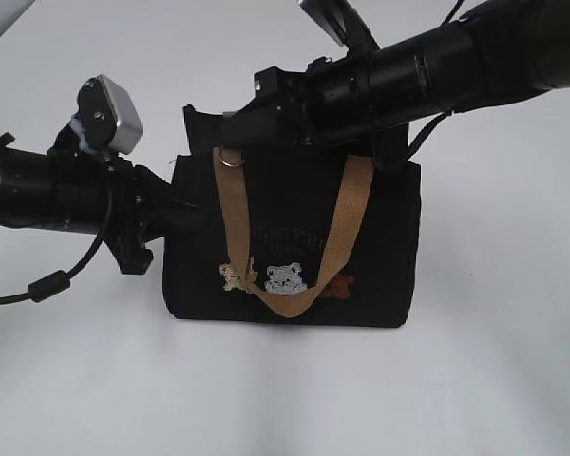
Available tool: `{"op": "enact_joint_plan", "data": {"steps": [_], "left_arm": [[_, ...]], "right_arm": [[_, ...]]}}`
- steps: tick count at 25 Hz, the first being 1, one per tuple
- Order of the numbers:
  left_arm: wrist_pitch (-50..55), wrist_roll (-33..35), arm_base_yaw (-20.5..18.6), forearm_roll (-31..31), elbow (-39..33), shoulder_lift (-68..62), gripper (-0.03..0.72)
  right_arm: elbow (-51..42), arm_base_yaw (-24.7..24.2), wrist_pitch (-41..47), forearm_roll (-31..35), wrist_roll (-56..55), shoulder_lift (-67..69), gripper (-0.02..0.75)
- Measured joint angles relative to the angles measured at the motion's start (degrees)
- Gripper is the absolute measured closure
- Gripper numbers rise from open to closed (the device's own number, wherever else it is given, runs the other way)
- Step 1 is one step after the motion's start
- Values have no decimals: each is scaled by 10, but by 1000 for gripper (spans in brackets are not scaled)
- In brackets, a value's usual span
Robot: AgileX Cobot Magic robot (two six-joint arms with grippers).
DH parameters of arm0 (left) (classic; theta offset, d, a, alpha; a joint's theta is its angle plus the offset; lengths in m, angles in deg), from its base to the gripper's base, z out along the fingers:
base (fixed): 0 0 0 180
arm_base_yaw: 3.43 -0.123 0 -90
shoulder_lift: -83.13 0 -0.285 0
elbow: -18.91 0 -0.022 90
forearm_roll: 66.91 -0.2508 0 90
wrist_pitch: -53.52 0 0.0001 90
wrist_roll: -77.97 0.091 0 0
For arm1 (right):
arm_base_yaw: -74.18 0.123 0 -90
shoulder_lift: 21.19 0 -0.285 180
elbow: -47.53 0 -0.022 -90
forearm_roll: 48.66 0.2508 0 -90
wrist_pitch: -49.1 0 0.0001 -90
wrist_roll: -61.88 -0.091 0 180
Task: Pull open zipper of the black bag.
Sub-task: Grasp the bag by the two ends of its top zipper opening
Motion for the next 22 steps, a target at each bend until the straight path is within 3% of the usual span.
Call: {"op": "enact_joint_plan", "data": {"steps": [11, 15, 19, 22], "left_arm": [[-1, 0, 0, 0, 0, 0, 628], [-1, 0, 0, 0, 0, 0, 628], [-1, 0, 0, 0, 0, 0, 628], [-1, 0, 0, 0, 0, 0, 628]], "right_arm": [[1, 0, 0, 1, -1, 3, 485], [1, 0, 0, 1, -1, 4, 559], [1, 0, 2, -3, -1, 4, 722], [1, -1, 5, -3, -5, 4, 736]]}}
